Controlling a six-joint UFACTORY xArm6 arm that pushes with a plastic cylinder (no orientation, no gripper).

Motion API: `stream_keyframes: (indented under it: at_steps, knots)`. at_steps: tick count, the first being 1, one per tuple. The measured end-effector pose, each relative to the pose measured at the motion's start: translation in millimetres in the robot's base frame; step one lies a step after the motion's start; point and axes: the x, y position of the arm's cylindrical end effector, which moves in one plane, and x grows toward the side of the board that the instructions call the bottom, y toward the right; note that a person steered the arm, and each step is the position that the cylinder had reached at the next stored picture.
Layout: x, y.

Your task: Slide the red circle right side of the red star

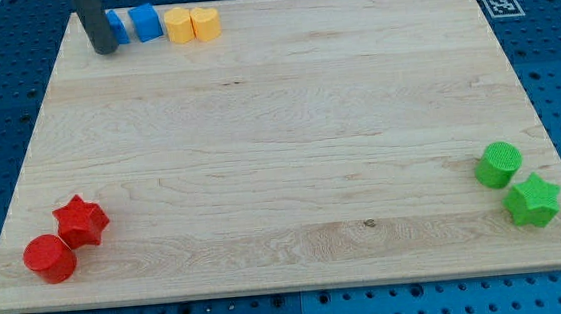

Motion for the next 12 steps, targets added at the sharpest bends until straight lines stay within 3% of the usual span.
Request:
stream_keyframes:
  at_steps: [1,2,3,5,7,9,10,12]
  knots:
    - [20,-13]
    - [92,-65]
    - [143,-73]
    - [329,-72]
    - [328,-48]
    - [324,72]
    - [314,103]
    - [317,97]
